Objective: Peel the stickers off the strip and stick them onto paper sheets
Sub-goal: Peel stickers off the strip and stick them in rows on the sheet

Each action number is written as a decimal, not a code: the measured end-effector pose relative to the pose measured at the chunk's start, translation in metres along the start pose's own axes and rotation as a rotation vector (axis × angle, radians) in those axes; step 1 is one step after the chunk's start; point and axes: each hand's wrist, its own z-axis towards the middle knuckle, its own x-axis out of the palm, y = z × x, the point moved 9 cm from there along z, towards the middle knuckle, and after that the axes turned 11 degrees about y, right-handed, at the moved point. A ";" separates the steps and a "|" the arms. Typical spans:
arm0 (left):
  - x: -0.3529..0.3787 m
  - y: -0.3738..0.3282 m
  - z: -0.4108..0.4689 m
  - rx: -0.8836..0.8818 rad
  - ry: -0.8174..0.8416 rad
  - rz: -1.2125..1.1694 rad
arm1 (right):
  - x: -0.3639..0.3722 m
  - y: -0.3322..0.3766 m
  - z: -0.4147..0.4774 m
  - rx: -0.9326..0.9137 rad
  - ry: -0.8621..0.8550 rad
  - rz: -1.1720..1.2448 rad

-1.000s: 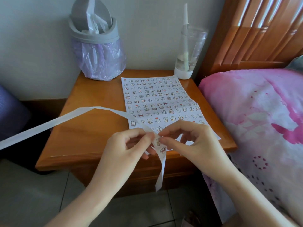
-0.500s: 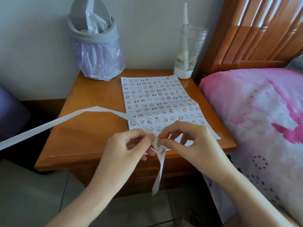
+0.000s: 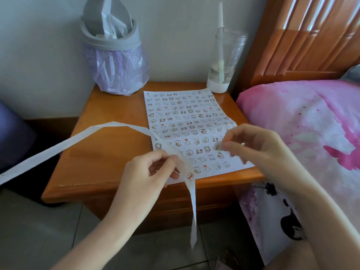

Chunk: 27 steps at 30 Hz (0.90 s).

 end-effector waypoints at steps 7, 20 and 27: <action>0.003 0.007 0.003 0.014 0.020 0.109 | -0.036 -0.049 -0.004 0.316 -0.021 -0.092; 0.002 0.012 0.005 0.020 0.028 0.225 | -0.025 -0.067 0.000 0.362 0.131 -0.189; 0.003 0.011 0.005 0.022 0.037 0.232 | -0.026 -0.068 -0.001 0.355 0.125 -0.193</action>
